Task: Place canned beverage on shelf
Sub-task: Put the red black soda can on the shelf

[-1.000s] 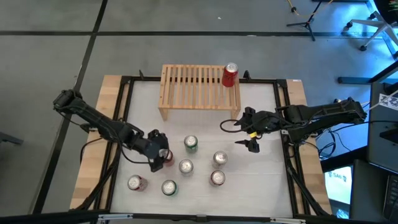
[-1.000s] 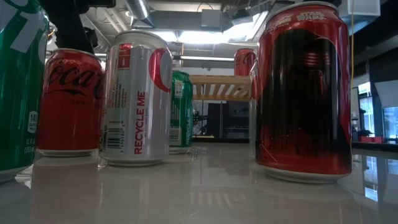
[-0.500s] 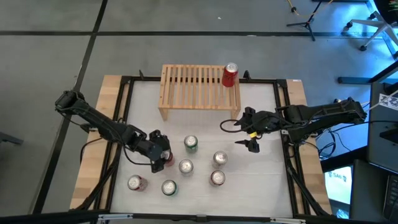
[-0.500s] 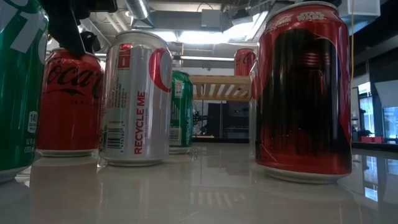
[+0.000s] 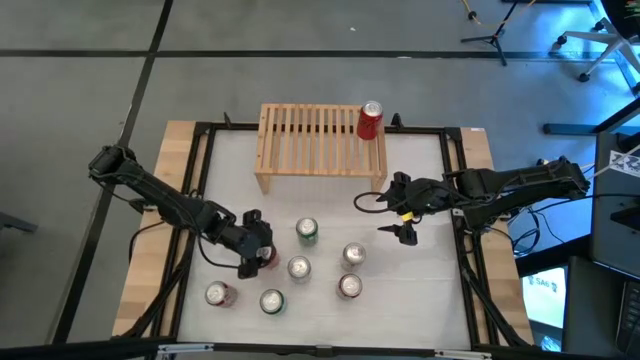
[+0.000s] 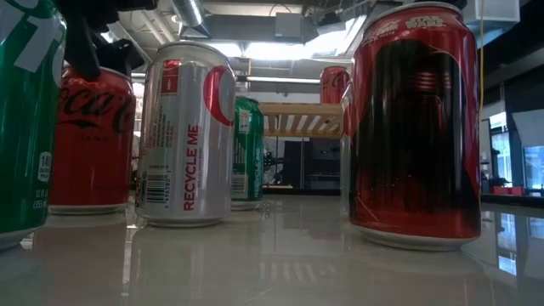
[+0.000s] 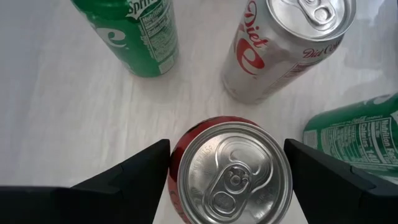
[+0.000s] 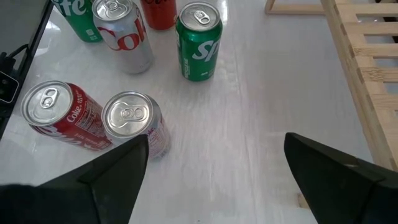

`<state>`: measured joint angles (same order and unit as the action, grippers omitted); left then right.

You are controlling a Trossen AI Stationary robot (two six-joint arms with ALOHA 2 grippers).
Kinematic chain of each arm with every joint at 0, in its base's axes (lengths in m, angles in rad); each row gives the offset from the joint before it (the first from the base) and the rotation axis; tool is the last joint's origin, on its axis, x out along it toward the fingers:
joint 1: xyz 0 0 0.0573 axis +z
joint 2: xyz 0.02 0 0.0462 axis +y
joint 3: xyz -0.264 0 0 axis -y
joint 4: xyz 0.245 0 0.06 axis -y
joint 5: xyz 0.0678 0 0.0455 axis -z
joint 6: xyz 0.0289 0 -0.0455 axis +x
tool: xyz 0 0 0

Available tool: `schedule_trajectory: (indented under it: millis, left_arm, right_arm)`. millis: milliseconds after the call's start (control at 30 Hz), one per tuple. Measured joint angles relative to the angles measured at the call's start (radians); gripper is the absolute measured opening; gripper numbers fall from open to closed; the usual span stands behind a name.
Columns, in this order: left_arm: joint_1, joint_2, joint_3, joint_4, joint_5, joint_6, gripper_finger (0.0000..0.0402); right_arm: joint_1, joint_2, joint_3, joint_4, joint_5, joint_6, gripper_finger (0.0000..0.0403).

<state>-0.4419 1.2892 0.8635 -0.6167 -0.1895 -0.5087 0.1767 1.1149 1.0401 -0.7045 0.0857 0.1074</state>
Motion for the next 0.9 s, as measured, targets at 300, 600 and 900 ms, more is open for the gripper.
schedule_trajectory:
  millis: [300,600,900]
  left_arm:
    - [0.0,0.0,0.0,0.003,-0.002,-0.011,0.0295]
    - [0.0,0.0,0.0,0.003,-0.003,-0.011,0.0295]
    - [0.0,0.0,0.0,0.004,-0.003,-0.011,0.0295]
  right_arm:
    - [0.0,0.0,0.0,0.0,0.0,0.0,0.037]
    - [0.0,0.0,0.0,0.0,0.0,0.0,0.037]
    - [0.0,0.0,0.0,0.0,0.0,0.0,0.037]
